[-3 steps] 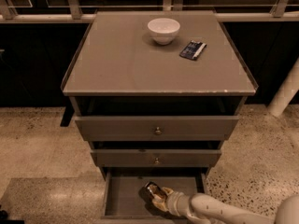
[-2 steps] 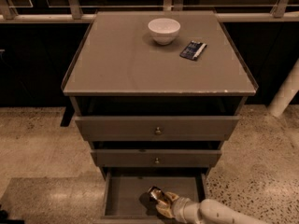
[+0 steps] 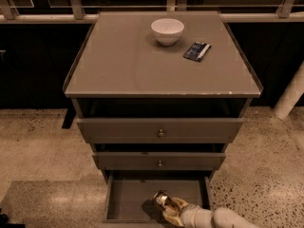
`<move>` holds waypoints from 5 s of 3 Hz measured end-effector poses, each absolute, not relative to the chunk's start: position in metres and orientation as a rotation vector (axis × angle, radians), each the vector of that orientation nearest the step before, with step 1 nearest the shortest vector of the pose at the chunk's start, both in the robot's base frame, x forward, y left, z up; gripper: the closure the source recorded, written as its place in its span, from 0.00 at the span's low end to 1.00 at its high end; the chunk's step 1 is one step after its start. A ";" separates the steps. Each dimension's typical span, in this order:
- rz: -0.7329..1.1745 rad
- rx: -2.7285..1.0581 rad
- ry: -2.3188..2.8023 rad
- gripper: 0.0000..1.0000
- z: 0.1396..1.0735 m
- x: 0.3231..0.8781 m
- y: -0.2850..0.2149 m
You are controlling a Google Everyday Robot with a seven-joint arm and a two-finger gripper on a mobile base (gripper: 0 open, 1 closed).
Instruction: Pick orange can from bottom drawer and place on counter
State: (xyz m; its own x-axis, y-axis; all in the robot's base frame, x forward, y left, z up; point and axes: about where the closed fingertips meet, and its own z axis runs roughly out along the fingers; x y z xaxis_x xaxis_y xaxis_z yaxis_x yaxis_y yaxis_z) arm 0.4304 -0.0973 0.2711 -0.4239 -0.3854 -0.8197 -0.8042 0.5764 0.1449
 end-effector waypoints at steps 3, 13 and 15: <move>0.364 -0.889 1.933 1.00 0.432 0.448 -0.104; -0.008 -0.957 1.541 1.00 0.791 0.462 -0.106; -0.058 -0.914 1.510 1.00 0.847 0.479 -0.118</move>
Offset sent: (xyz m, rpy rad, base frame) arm 0.0184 -0.0157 0.1852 -0.1319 -0.2595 -0.1885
